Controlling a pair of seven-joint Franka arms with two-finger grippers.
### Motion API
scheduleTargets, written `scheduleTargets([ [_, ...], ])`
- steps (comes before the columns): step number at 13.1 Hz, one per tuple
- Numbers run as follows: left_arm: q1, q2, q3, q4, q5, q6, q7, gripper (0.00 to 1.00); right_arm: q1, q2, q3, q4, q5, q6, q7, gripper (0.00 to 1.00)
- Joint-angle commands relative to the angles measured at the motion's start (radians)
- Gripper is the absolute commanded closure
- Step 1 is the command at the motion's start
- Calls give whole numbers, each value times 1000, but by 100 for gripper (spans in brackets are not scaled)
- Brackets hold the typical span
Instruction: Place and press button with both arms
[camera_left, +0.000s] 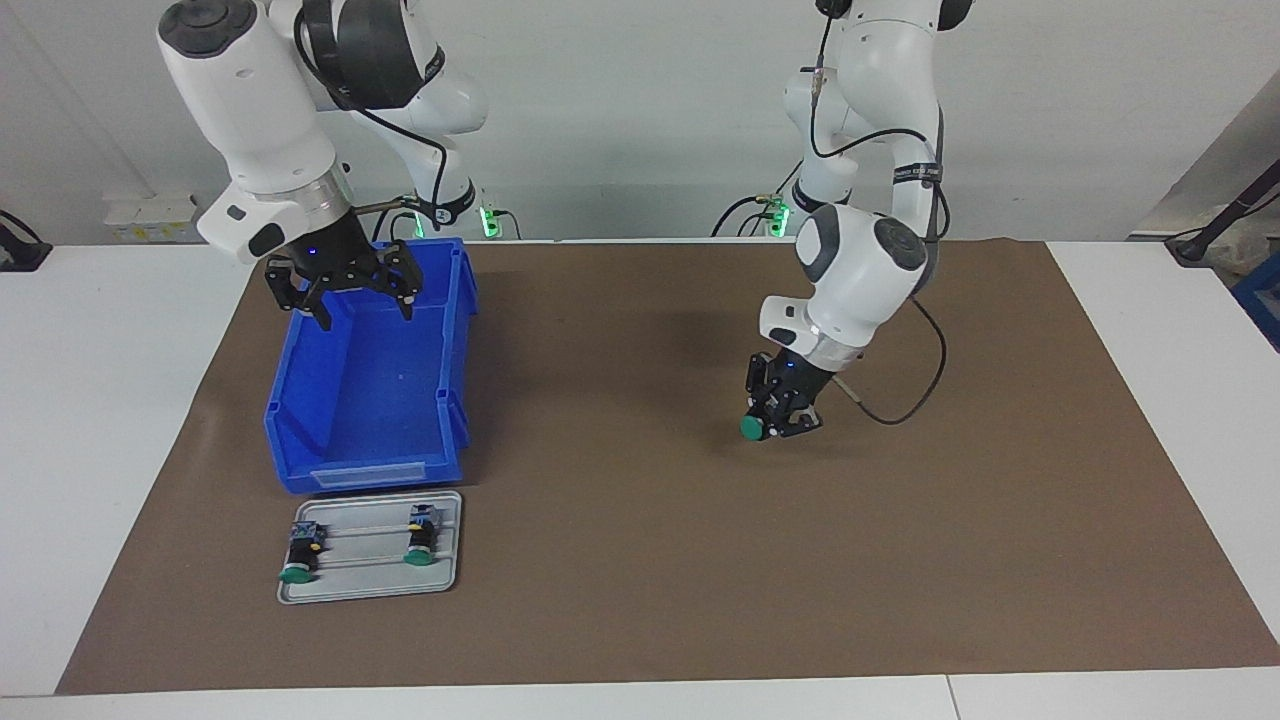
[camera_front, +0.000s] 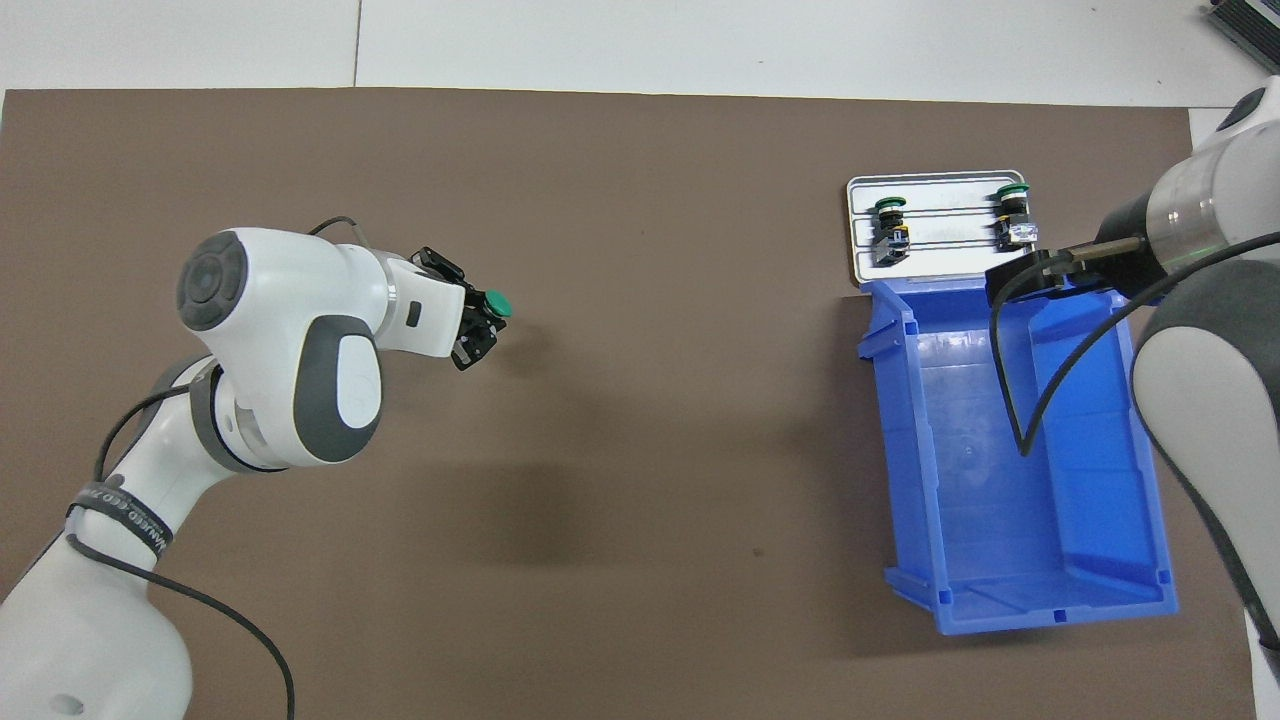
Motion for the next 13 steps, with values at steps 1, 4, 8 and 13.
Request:
scheduleTargets([
  [1,74,-58,-8,-85,-191,-4,204,100,-13,-25,4,-32,29,13,-30,0],
  [4,90,-93,-7,-162,-454,13,422,100,-13,-25,4,-32,29,15,-30,0],
  [8,99,-112,-5,-211,-796,16,693,100,-13,-25,4,-32,29,15,-30,0],
  [13,82,-66,-8,-219,-1121,-27,986,100,-13,-25,4,-32,29,13,-30,0],
])
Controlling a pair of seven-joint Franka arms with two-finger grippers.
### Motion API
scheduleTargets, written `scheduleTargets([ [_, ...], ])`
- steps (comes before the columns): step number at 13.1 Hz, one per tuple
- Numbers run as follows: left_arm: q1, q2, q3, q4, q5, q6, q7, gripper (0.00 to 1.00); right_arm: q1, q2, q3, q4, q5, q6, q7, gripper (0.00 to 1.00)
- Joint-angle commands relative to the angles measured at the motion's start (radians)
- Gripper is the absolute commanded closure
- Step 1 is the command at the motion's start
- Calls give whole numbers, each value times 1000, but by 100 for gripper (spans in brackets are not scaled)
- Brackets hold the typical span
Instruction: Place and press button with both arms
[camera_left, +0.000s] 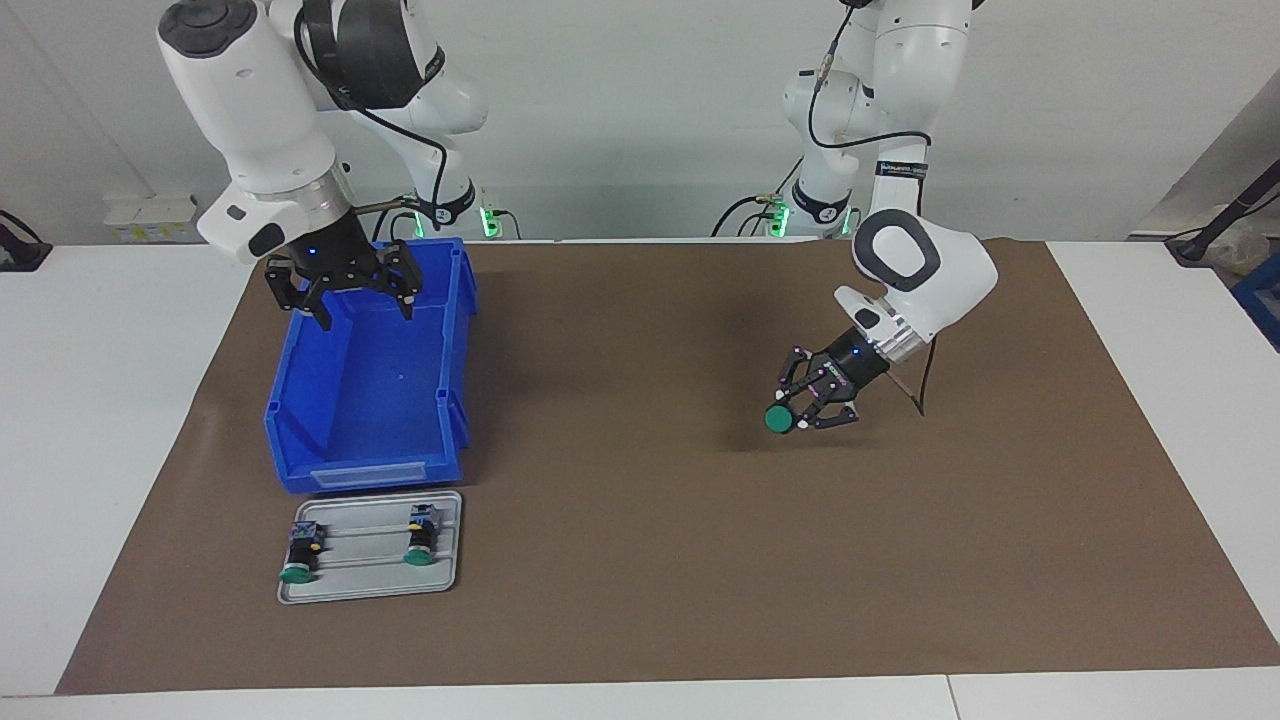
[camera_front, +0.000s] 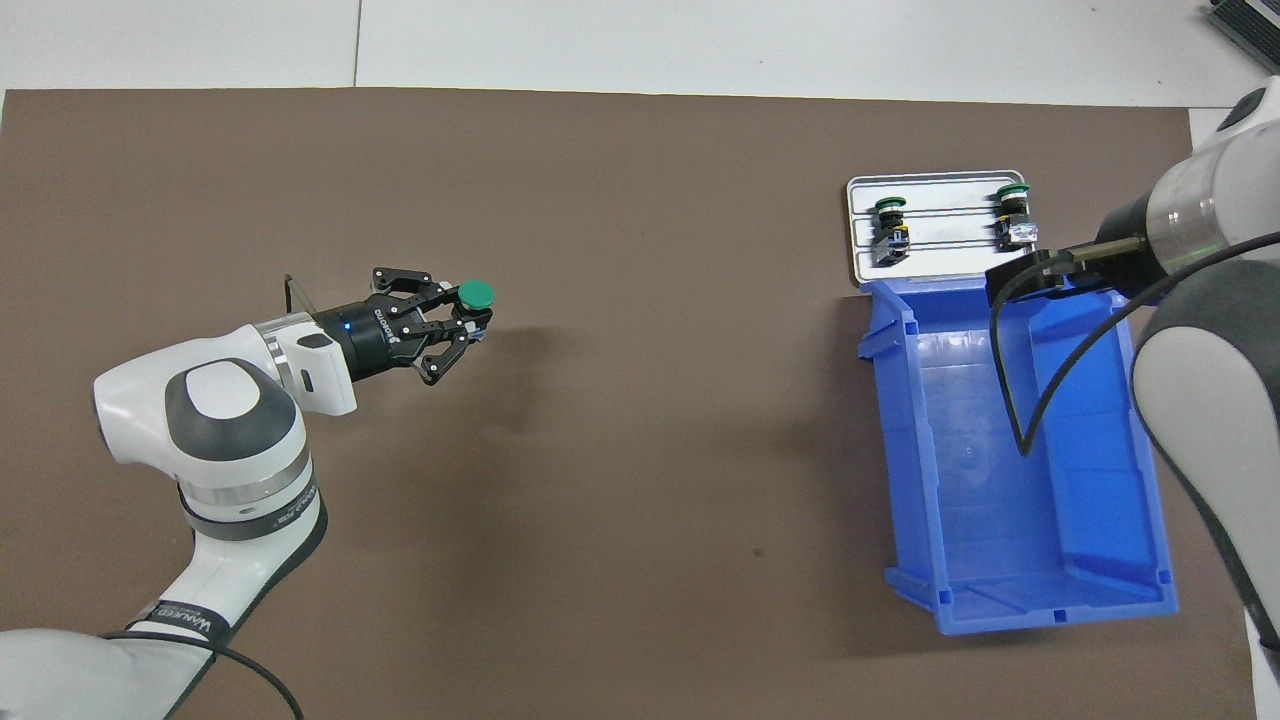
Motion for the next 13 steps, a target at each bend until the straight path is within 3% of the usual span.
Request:
scheduleTargets([
  [1,-1,18,0,-37,-168,-77,196,100,-13,-25,4,-32,29,13,-30,0],
  [4,-4,50,-3,-73,-427,-157,455,100,-13,-25,4,-32,29,15,-30,0],
  [6,-5,79,-3,-113,-480,-212,567,100,-13,-25,4,-32,29,15,-30,0],
  [13,13,44,2,-242,-514,-346,683,100,-13,-25,4,-32,29,13,-30,0],
])
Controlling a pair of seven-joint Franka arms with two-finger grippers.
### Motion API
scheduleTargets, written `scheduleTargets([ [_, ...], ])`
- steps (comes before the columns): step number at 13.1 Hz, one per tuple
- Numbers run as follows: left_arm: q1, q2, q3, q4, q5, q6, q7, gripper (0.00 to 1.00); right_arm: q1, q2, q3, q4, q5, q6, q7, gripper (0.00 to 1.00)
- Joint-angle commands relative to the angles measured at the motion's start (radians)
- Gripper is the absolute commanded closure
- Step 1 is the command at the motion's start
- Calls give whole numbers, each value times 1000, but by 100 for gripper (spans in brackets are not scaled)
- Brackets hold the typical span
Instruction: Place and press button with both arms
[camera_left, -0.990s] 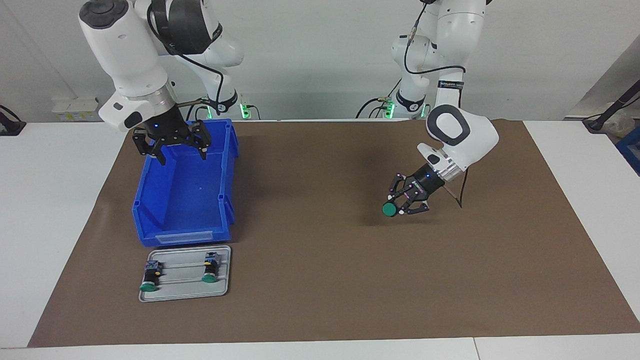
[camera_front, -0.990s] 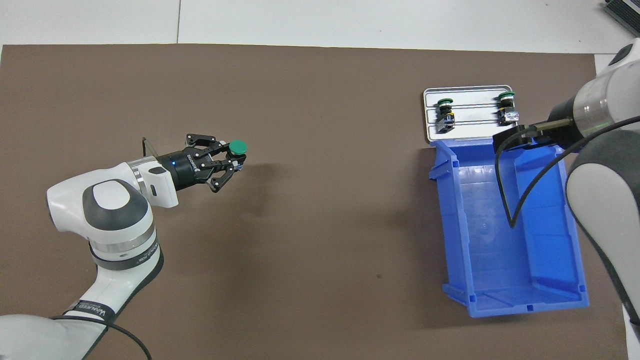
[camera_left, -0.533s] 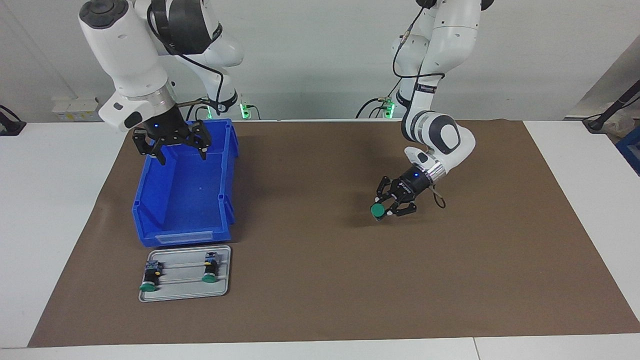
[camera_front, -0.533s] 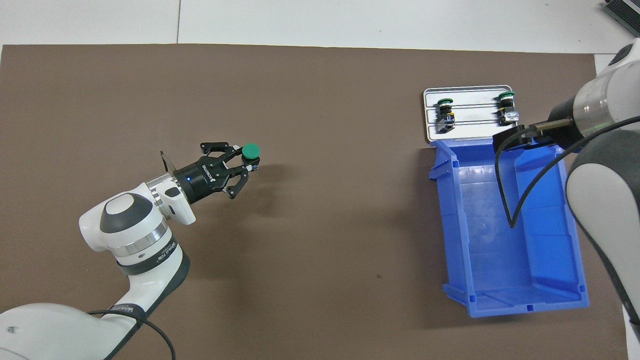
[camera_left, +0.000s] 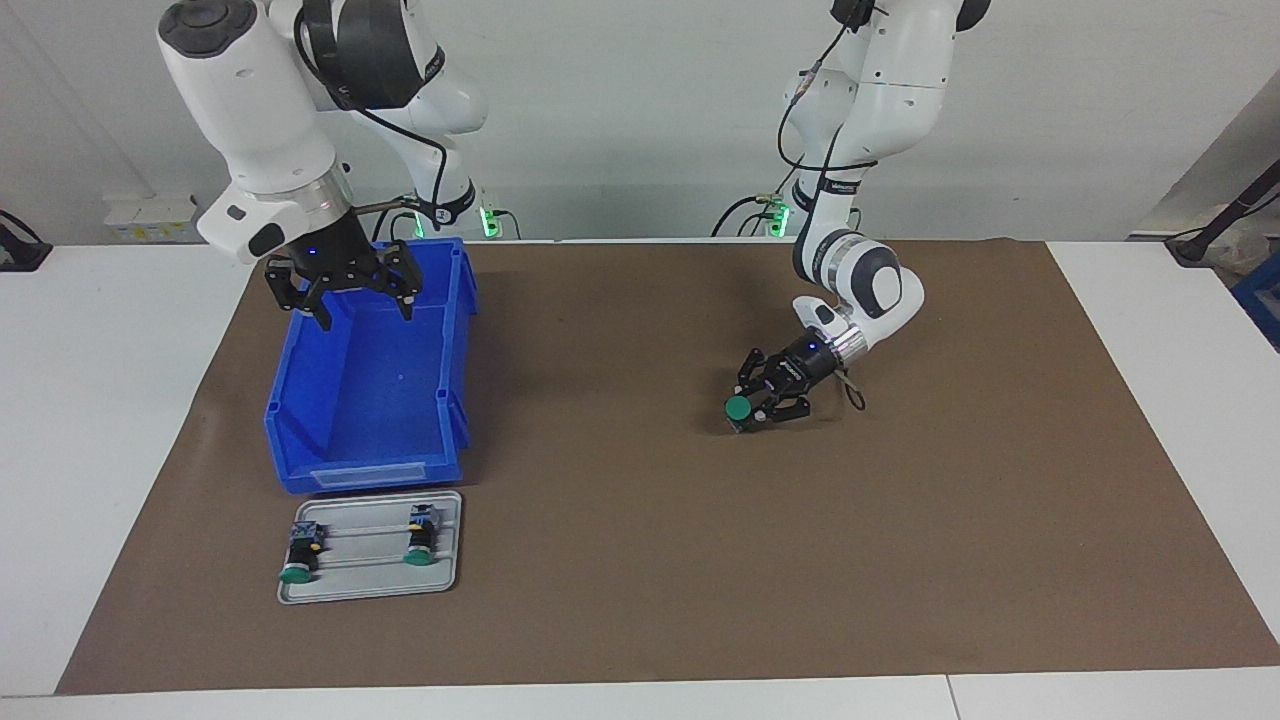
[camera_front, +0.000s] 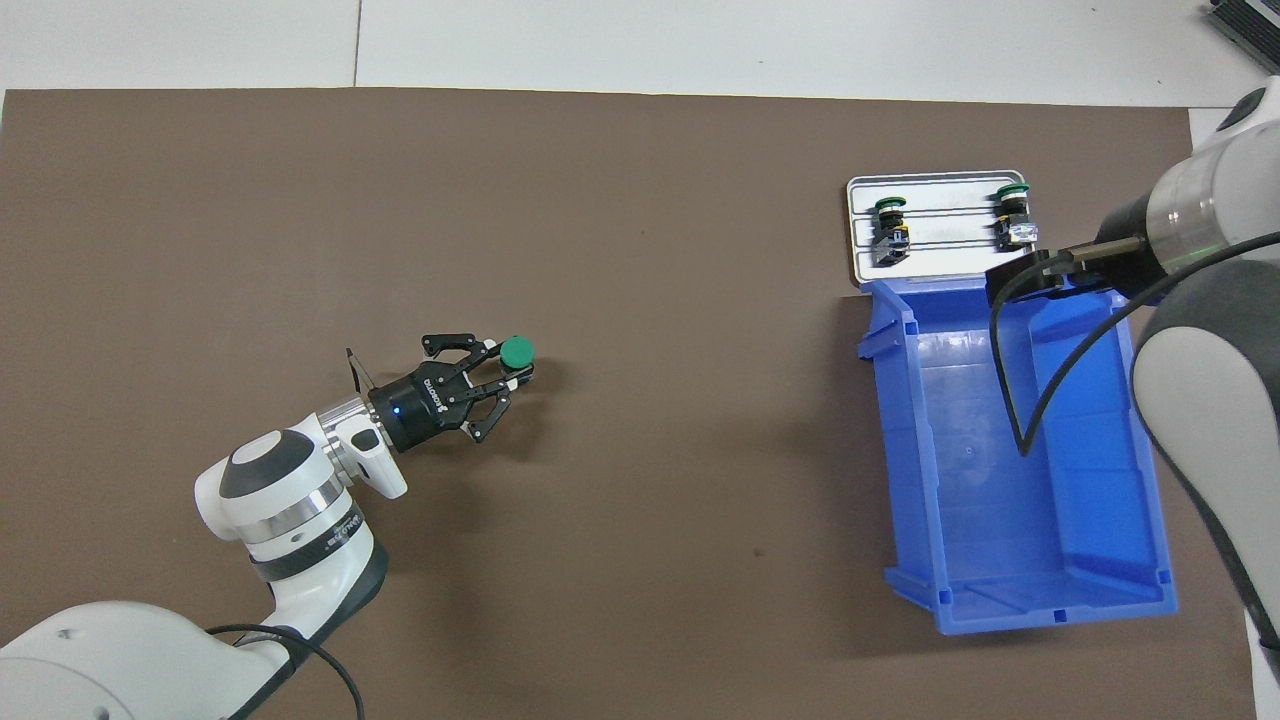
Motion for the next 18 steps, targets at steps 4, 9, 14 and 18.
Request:
scheduleTargets([
  [4,17,-62,3,-76,-27,-74,62,20,-13,-25,4,-32,29,15,-30,0],
  [9,23,-60,6,-98,-23,-35,61,10,-13,-25,4,-32,29,15,-30,0],
  [14,55,-53,7,-88,0,-21,50,10,-13,-25,4,-32,29,13,-30,0],
  [18,135,-48,7,-59,184,-21,-68,12,-13,-25,4,-32,29,15,-30,0],
])
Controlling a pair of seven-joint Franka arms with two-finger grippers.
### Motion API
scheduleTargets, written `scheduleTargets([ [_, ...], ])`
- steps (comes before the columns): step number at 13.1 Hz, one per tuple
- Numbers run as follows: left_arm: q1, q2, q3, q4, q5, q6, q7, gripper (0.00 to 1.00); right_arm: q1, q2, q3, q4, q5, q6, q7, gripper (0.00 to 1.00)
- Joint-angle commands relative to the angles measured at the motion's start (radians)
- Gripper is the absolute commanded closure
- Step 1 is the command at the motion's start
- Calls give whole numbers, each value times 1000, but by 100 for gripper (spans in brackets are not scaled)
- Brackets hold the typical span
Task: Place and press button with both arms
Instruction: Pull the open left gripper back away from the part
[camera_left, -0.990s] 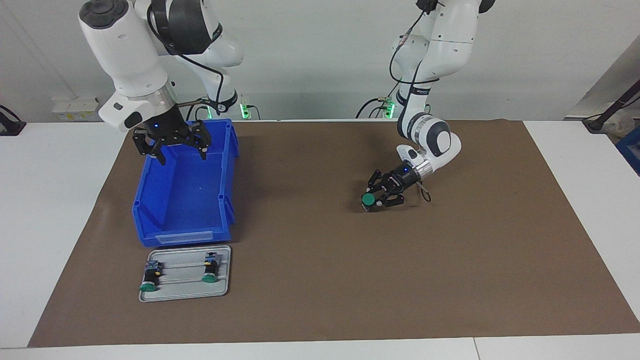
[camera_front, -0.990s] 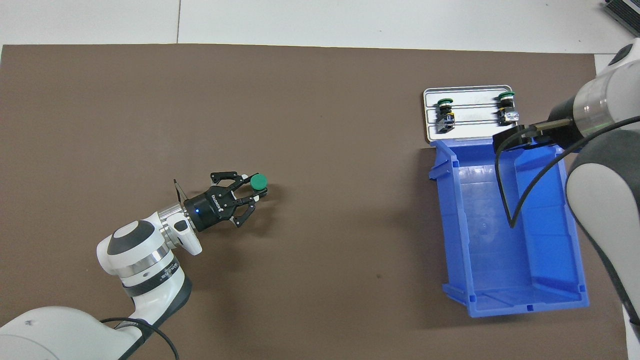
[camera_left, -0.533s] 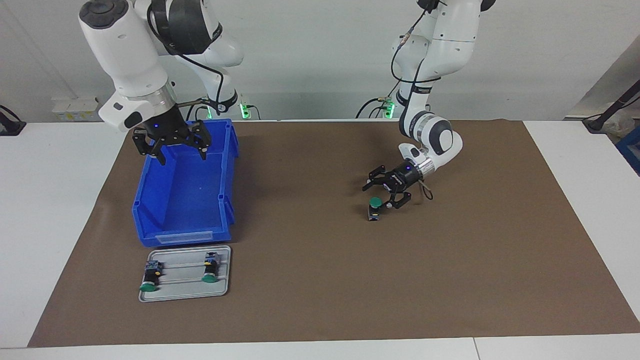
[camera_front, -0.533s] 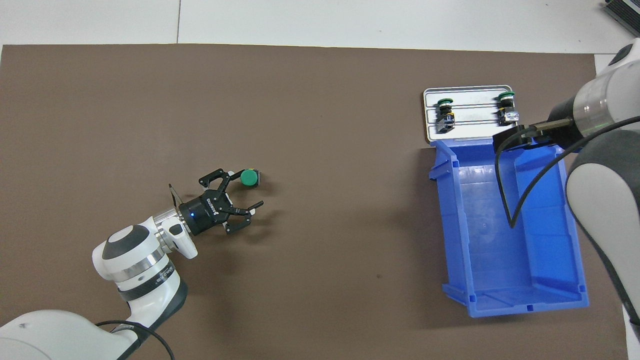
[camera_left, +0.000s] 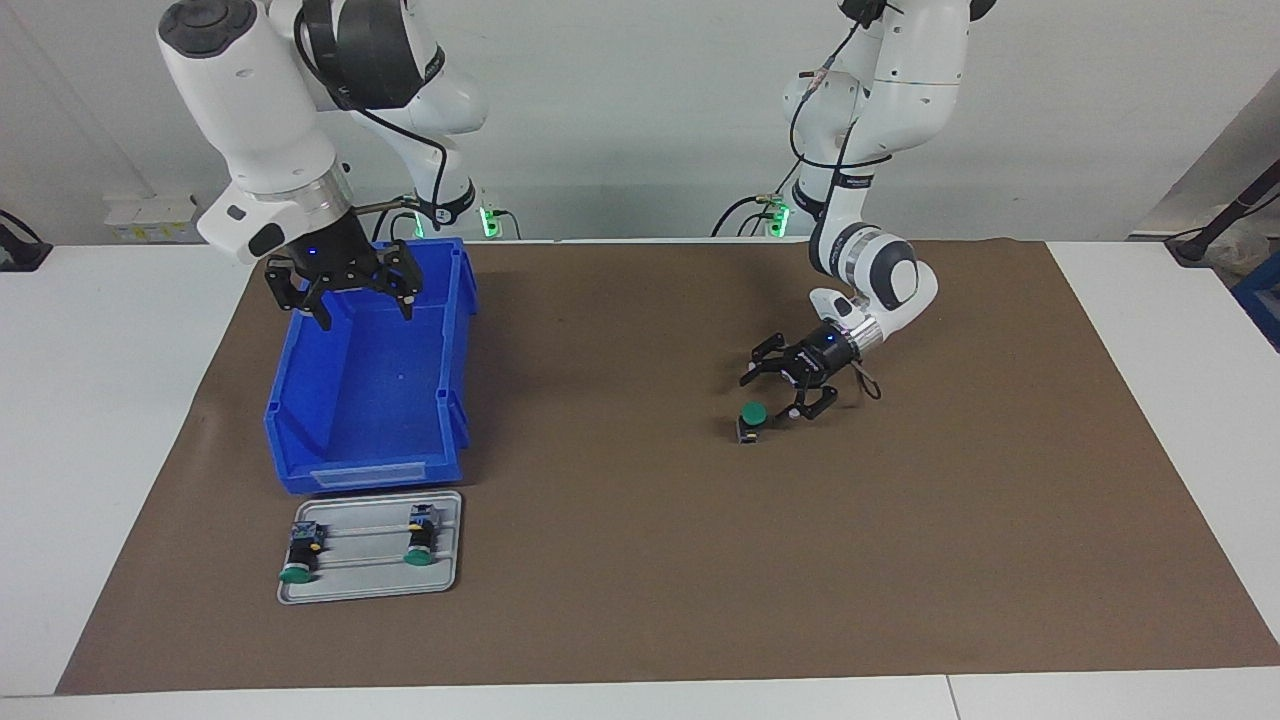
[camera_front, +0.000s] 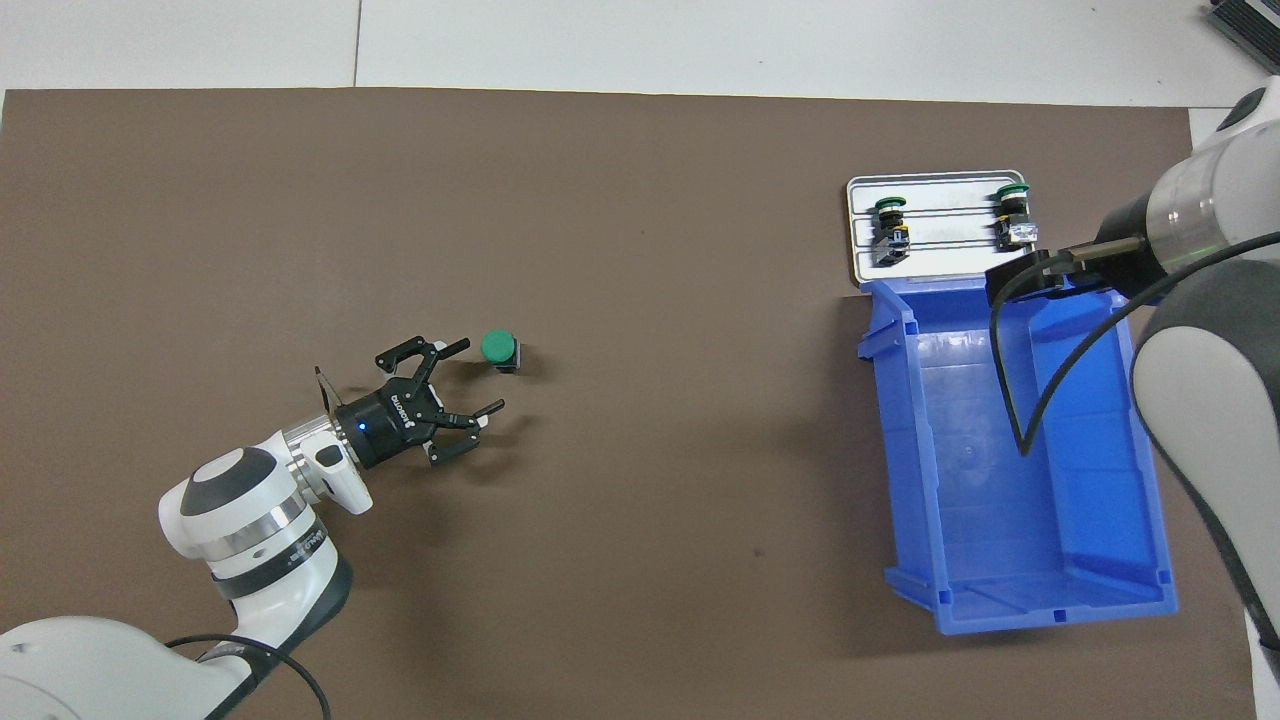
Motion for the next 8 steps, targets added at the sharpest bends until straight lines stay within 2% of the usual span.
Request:
scheduleTargets([
  [1,78,-11,-6,17,138,6,-76,13,-13,-25,4,-32,29,15,-30,0],
  [8,277,-5,-5,124,592,-1,-438,13,-13,-25,4,-32,29,13,-30,0],
])
